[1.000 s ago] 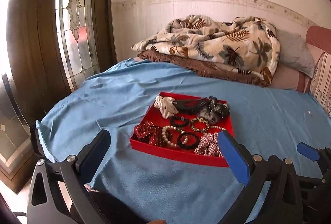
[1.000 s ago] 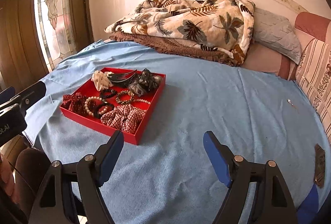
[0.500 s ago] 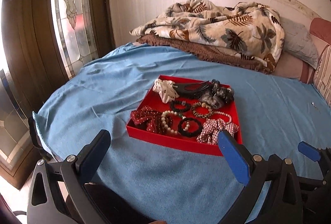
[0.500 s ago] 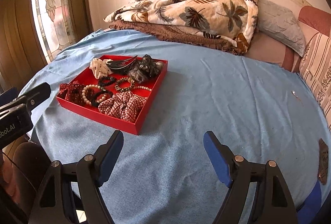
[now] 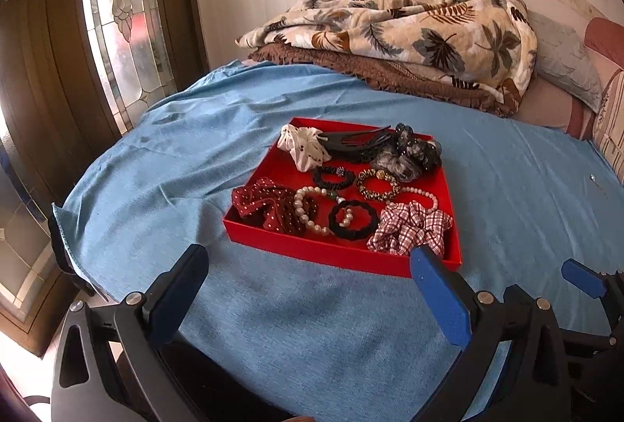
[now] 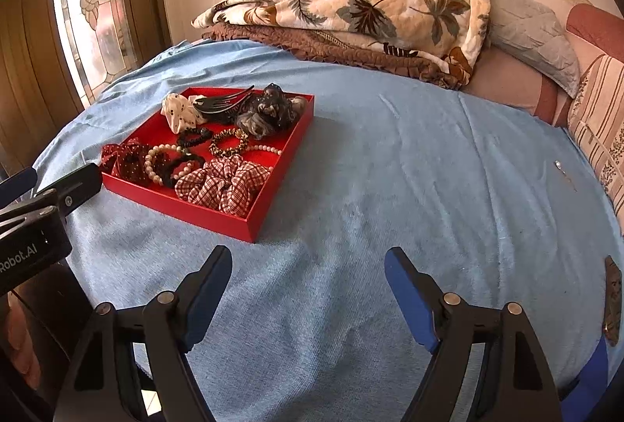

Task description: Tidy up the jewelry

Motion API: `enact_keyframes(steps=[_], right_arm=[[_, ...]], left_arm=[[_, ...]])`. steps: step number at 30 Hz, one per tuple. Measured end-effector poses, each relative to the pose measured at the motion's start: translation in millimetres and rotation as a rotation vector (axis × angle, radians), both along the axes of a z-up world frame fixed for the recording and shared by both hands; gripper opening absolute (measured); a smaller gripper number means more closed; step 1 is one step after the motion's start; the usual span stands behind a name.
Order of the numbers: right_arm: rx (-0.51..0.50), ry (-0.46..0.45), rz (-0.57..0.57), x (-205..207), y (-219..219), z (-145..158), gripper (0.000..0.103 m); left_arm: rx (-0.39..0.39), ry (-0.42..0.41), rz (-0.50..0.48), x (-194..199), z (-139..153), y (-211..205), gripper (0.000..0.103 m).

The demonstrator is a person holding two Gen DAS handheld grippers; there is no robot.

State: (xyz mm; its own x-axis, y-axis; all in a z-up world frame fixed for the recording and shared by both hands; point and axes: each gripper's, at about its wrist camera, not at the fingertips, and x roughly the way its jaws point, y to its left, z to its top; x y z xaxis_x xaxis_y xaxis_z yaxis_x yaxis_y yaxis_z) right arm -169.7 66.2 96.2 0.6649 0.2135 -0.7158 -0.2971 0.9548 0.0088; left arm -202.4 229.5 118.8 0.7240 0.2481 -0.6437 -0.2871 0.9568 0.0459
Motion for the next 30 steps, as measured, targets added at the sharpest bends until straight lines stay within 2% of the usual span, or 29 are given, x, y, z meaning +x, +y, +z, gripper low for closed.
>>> enact_keyframes(steps=[30], right_arm=[[-0.031, 0.041, 0.023, 8.9, 5.5, -17.1, 0.086]], left_arm=[[-0.049, 0.079, -0.017, 12.0, -21.1, 1.2, 0.103]])
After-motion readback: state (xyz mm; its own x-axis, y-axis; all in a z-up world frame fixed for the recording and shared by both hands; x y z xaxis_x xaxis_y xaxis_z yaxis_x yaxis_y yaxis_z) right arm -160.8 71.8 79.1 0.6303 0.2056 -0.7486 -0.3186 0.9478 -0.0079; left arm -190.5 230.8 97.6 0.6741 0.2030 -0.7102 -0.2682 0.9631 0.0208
